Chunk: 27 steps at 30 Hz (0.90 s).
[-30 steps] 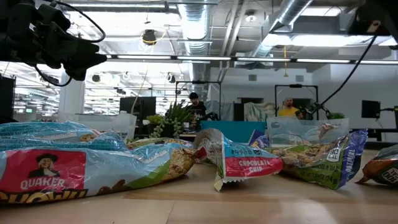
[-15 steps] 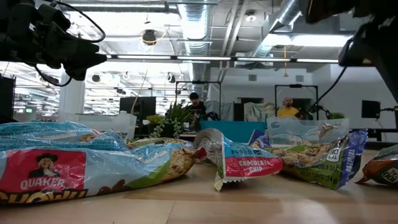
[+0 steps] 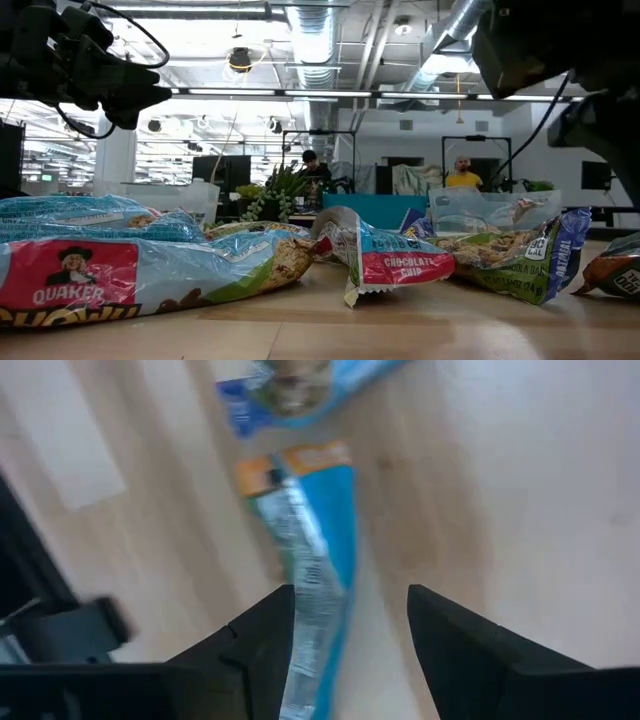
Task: Pick and place Granola Bars by type
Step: Put the yellow granola bar into the right transparent bin
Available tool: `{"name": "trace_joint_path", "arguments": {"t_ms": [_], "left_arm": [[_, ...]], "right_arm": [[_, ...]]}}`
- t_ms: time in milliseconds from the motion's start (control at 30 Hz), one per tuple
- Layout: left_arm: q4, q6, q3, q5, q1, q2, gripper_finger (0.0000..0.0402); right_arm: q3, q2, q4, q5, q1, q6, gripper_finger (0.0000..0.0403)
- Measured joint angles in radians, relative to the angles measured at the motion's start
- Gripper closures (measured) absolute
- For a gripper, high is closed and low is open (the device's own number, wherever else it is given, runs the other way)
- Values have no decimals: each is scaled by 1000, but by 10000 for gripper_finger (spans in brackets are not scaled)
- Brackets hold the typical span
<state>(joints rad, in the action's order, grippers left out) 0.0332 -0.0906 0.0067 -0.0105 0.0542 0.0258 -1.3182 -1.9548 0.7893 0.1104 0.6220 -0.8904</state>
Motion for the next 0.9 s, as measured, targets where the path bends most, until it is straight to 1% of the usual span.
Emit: {"name": "trace_joint_path", "arguments": {"t_ms": [67,200,300,400,600,700,800,900], "left_arm": [[0,0,0,0,0,0,228],[0,0,0,0,0,0,228],[0,0,0,0,0,0,228],[0,0,0,0,0,0,228],[0,0,0,0,0,0,228],[0,0,0,0,0,0,228],[0,0,0,0,0,0,228],[0,0,0,0,0,0,228]], "right_arm": [[2,-15,16,4,4,0,214],[1,-43,0,48,11,0,216],[1,-46,-7,56,13,0,227],[1,-46,-5,56,11,-1,254],[2,-45,-26,70,-2,-1,338],[2,-45,-39,77,-8,-1,370],[-8,-45,-40,82,-17,-1,389],[-21,-37,-39,80,-32,1,393]]}}
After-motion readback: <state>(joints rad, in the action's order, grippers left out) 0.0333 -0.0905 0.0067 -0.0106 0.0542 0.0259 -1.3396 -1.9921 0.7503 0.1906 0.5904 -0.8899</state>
